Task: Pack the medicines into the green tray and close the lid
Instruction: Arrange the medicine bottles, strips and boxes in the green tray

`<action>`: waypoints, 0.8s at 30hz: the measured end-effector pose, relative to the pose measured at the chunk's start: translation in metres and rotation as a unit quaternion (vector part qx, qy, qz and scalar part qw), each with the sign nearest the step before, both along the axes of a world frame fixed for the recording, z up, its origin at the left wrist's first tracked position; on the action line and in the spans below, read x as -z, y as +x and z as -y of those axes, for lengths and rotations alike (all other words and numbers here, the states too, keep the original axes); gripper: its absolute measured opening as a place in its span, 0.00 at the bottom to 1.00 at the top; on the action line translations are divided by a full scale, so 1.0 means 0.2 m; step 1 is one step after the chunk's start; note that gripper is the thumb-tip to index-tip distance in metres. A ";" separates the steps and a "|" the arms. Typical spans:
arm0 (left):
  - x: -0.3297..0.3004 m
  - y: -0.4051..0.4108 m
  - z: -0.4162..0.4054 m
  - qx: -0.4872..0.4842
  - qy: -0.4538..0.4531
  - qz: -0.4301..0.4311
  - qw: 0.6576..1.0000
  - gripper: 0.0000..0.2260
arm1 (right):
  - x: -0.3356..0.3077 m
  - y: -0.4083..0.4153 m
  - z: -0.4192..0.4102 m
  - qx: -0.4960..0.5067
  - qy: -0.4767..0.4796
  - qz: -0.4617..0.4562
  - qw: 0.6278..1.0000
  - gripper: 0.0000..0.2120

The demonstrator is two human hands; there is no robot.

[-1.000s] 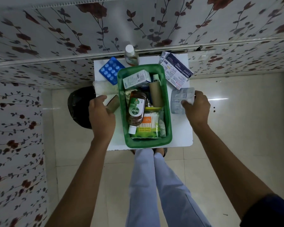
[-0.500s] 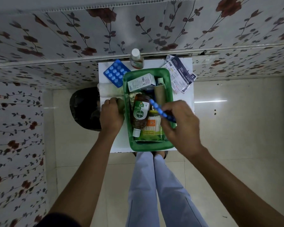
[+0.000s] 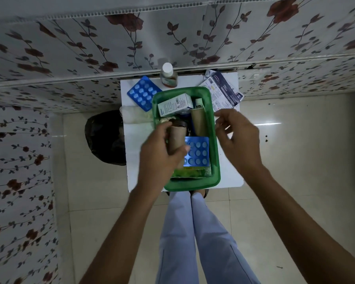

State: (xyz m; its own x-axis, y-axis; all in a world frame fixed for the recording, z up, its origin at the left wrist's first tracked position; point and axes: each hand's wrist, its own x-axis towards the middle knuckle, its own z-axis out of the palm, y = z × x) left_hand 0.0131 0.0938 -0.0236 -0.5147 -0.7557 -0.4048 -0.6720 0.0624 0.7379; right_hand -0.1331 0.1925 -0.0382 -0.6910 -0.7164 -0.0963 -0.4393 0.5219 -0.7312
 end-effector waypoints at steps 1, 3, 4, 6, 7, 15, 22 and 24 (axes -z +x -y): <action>0.03 -0.03 -0.04 0.025 -0.005 0.002 1.000 0.27 | 0.00 -0.04 0.01 0.029 -0.006 0.005 1.000 0.10; 0.08 -0.08 -0.10 0.052 -0.028 0.008 0.998 0.26 | 0.00 -0.09 0.03 0.060 -0.013 0.003 0.998 0.10; 0.09 -0.10 -0.12 0.059 -0.050 0.015 0.997 0.25 | 0.00 -0.10 0.03 0.068 -0.011 0.000 0.998 0.09; 0.08 -0.13 -0.13 0.057 -0.099 0.015 0.993 0.22 | 0.01 -0.14 0.04 0.080 0.001 -0.008 0.997 0.09; 0.07 -0.13 -0.12 0.041 -0.116 -0.001 0.992 0.19 | 0.03 -0.17 0.04 0.091 0.006 -0.013 0.996 0.09; 0.29 0.03 0.37 0.025 -0.213 0.127 0.968 0.22 | 0.36 -0.42 0.21 0.030 0.227 -0.026 0.973 0.25; 0.43 0.05 0.49 0.205 -0.214 0.273 0.915 0.27 | 0.41 -0.42 0.26 0.033 0.335 -0.075 0.939 0.31; 0.43 0.04 0.47 0.186 -0.200 0.277 0.921 0.29 | 0.38 -0.41 0.23 0.048 0.324 -0.066 0.943 0.24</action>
State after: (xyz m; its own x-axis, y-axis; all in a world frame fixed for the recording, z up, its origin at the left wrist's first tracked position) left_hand 0.0212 -0.0012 -0.1091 -0.5659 -0.7149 -0.4108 -0.8160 0.5568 0.1551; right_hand -0.2146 0.1458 -0.1152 -0.7863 -0.4705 -0.4006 -0.4318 0.8821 -0.1885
